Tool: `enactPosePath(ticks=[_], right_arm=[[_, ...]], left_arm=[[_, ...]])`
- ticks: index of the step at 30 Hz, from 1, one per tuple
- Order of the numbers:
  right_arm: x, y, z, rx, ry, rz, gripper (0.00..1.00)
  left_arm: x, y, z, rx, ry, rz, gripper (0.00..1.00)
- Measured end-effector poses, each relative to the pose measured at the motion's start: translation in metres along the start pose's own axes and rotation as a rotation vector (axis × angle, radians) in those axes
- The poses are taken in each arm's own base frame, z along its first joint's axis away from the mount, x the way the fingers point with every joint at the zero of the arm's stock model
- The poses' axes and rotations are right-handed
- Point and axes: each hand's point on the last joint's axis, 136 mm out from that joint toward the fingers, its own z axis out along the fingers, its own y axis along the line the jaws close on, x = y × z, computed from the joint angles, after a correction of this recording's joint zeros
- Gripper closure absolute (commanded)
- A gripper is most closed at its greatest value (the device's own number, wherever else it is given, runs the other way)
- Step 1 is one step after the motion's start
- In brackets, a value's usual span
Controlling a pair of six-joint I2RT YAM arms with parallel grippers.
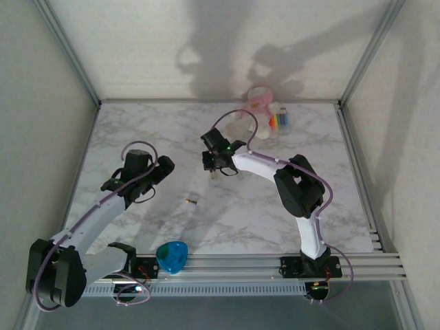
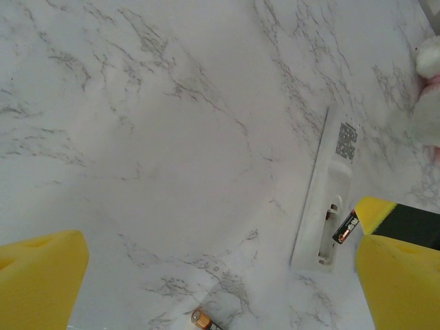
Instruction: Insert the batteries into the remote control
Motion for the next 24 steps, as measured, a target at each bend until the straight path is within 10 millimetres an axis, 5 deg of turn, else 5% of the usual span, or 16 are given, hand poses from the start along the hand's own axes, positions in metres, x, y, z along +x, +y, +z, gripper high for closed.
enactPosePath(ticks=[24], right_arm=[[0.017,-0.007,0.015,0.008,0.016,0.015,0.90]], left_arm=[[0.003,0.003,-0.003,0.005,-0.001,-0.014,0.00]])
